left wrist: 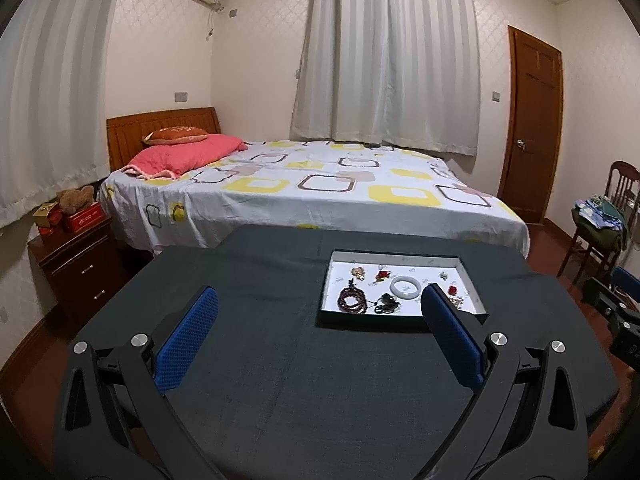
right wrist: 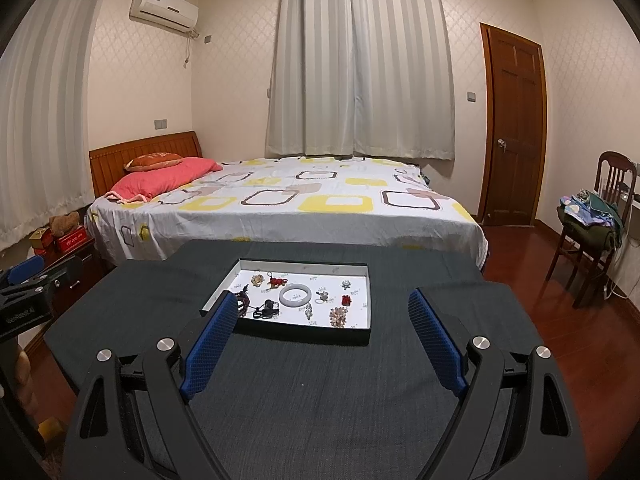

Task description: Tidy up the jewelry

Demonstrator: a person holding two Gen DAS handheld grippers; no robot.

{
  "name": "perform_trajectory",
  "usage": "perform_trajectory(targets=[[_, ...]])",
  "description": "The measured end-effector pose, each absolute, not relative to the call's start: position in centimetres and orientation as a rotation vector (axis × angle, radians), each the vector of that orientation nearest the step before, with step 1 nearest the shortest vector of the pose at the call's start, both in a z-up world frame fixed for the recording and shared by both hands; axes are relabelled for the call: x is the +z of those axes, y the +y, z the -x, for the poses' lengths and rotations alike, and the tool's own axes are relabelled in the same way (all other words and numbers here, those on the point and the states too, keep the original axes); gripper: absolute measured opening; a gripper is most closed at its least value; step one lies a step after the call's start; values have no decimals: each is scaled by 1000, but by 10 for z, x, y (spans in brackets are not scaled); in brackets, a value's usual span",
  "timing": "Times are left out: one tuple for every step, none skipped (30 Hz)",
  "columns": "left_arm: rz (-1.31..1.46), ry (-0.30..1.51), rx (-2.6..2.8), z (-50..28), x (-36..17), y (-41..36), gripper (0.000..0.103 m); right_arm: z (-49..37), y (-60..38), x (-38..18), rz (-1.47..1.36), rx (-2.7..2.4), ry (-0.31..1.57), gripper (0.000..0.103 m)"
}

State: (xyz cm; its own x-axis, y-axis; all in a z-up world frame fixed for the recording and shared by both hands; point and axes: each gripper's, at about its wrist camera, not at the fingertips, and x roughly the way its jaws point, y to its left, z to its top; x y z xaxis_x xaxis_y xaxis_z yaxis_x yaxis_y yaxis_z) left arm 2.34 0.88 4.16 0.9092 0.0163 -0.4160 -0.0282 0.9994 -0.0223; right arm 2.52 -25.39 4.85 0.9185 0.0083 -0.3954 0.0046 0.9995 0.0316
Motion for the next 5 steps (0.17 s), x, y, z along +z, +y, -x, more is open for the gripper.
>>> perform_trajectory(targets=[[29,433,23,-25,40,9,99,-27,-255,47,-33,2,410,84],[29,441,25,-28,38,10,99,-29,-255,46,-35,1,414,84],[32,449,27,-31,35,12,99,-30,-255,44,-36,0,418,84],[36,454,29,-33,33,13,99,-32,-256,41,-38,0,424,84],[41,460,32,-37,30,15,99,-32,-256,41,-38,0,424,84]])
